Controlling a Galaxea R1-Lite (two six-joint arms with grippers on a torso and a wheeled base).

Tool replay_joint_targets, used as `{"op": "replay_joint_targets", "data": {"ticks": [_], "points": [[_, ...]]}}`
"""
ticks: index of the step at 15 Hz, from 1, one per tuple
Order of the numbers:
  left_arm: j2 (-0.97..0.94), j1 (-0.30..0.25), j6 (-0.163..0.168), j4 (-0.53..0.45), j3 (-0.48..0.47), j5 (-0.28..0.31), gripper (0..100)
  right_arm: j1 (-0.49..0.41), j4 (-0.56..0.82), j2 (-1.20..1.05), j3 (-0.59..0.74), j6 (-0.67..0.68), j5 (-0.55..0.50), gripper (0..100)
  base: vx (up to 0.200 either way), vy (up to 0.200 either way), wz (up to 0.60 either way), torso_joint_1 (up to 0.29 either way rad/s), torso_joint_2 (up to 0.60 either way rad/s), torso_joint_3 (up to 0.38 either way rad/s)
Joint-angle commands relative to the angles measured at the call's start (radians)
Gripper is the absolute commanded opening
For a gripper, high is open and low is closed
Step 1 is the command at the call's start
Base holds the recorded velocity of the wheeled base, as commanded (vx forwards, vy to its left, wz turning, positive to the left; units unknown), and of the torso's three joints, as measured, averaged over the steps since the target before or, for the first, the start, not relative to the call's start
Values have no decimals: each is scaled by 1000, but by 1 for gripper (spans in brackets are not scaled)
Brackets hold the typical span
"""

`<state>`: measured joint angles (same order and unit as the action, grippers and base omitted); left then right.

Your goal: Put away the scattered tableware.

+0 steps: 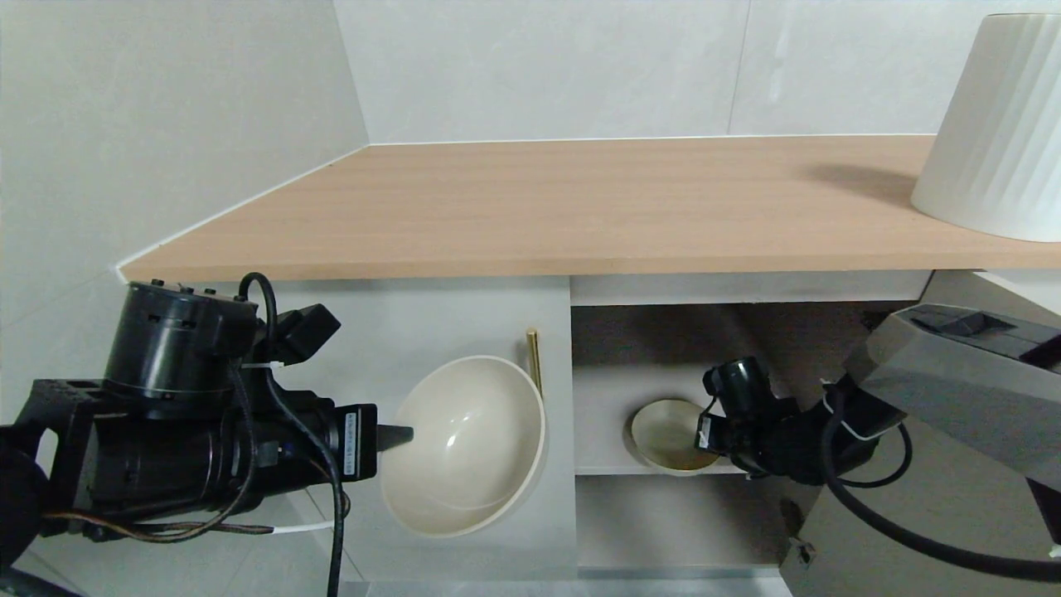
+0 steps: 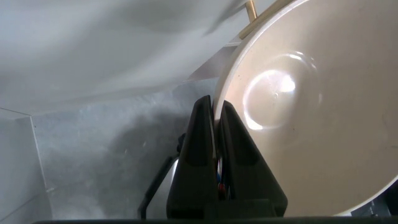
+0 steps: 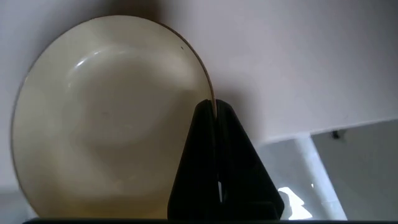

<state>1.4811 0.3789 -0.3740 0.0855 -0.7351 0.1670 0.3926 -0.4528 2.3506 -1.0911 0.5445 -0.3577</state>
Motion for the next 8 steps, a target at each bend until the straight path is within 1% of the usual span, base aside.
{"op": "replay_joint_targets", "data": {"ticks": [1, 5, 8], "points": [[2, 0, 0, 0, 0, 0, 0, -9, 0, 22, -16, 2, -3, 0, 0, 0, 0, 0, 0, 0], [2, 1, 0, 0, 0, 0, 0, -20, -60, 39, -29, 17, -37, 0, 0, 0, 0, 0, 0, 0], [2, 1, 0, 0, 0, 0, 0, -35, -73, 50, -43, 14, -43, 0, 0, 0, 0, 0, 0, 0]]}}
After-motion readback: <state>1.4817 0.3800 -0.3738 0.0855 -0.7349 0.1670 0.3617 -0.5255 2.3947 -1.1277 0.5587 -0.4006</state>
